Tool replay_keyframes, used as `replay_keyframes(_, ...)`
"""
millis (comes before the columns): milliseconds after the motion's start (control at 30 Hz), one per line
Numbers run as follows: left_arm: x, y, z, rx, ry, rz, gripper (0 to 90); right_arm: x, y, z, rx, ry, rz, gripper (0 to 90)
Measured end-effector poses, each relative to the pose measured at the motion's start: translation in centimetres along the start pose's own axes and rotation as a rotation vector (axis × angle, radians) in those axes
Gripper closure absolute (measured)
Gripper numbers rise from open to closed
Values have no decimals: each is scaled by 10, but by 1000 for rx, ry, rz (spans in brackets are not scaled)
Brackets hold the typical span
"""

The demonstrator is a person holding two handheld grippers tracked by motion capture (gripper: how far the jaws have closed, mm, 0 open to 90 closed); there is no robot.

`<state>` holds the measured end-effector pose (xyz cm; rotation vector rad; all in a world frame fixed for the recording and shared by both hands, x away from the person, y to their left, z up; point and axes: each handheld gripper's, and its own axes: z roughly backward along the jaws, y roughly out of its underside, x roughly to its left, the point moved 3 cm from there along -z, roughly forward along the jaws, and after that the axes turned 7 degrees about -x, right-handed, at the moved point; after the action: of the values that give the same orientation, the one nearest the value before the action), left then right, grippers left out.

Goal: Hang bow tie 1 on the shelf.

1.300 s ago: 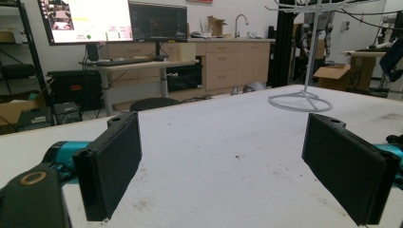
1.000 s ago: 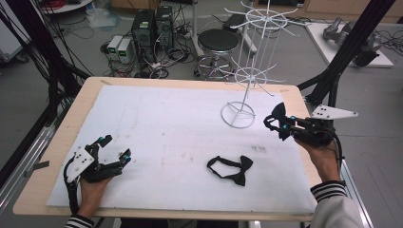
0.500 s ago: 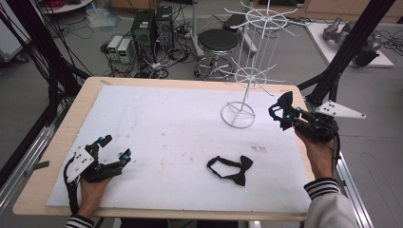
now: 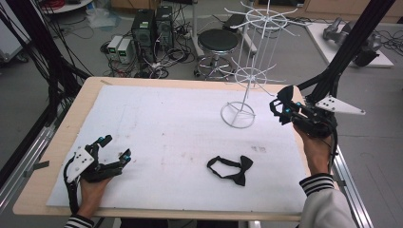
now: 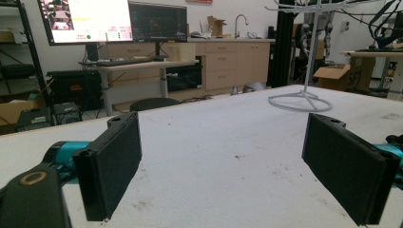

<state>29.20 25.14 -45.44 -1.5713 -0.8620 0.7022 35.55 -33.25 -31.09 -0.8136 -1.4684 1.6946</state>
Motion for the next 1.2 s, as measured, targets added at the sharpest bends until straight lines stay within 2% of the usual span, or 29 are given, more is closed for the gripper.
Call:
replay_keyframes(400,0,0,0,0,-1,0,135,2,-9,-3,-18,45,-1,735)
replay_keyframes(767,0,0,0,-1,-1,1,135,4,-20,-1,-38,50,7,735)
replay_keyframes(1200,0,0,0,0,0,-1,135,-6,-27,-4,-56,124,1,735)
